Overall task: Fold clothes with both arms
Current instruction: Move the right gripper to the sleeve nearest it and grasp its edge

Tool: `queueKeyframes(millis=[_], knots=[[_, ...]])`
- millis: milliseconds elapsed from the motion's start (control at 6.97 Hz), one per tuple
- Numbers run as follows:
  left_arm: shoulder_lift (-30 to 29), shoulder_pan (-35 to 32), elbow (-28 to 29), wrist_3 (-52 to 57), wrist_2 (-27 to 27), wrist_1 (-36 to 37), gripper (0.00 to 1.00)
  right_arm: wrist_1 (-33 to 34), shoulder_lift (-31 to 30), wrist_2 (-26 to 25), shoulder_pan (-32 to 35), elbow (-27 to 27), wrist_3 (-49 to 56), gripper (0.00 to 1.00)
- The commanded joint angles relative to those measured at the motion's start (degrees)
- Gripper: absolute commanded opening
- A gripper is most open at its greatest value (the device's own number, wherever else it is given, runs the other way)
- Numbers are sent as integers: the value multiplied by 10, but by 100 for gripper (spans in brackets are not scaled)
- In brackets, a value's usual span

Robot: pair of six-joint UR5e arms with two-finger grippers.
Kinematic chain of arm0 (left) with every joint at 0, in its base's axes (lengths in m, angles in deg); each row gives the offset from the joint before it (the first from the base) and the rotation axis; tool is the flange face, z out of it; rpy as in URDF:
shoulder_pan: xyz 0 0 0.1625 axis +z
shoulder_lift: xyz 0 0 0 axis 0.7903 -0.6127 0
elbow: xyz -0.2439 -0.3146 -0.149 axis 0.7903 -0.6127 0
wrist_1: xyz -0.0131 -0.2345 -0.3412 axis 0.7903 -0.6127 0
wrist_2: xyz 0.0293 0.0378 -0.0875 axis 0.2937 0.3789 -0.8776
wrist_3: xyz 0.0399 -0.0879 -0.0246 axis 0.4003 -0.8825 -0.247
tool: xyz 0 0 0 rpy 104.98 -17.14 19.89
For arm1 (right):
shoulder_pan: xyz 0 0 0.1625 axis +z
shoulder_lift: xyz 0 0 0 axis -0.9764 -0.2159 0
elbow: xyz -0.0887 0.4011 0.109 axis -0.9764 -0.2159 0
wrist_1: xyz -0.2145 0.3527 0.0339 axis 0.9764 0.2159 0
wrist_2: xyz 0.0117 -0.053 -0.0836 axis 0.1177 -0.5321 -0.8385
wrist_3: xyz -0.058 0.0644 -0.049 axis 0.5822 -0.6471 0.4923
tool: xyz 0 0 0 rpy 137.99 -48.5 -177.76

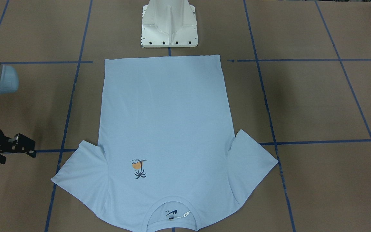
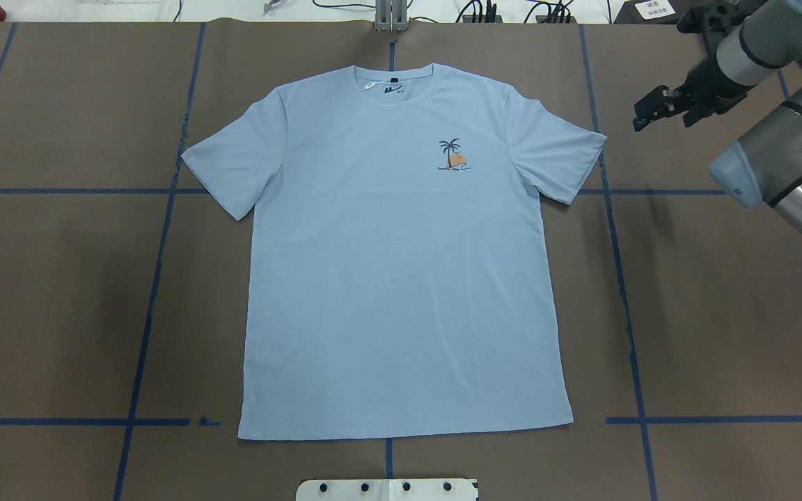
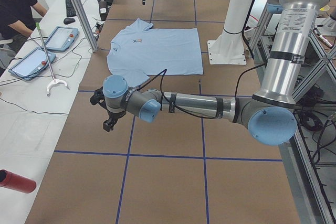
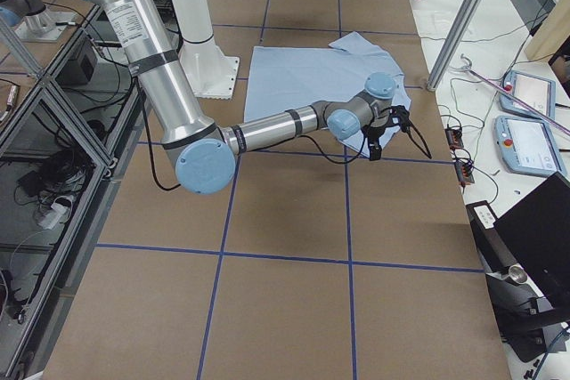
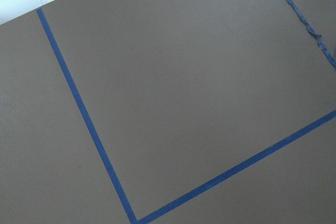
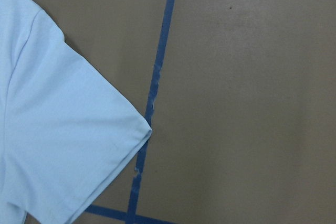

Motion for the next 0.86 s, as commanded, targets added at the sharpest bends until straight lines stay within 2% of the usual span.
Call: queueKeyframes(millis=[0,143,717], knots=[[-1,0,-6,-1,-2,1,100,-89,52,-28,-25,-111,-13,100],[-5,0,-4,0,-2,0,100,-109,75,-38,-30,-148,-13,100],[-6,0,-2,0,-2,0,100,-108,75,-49,-45,-152,-15,100]])
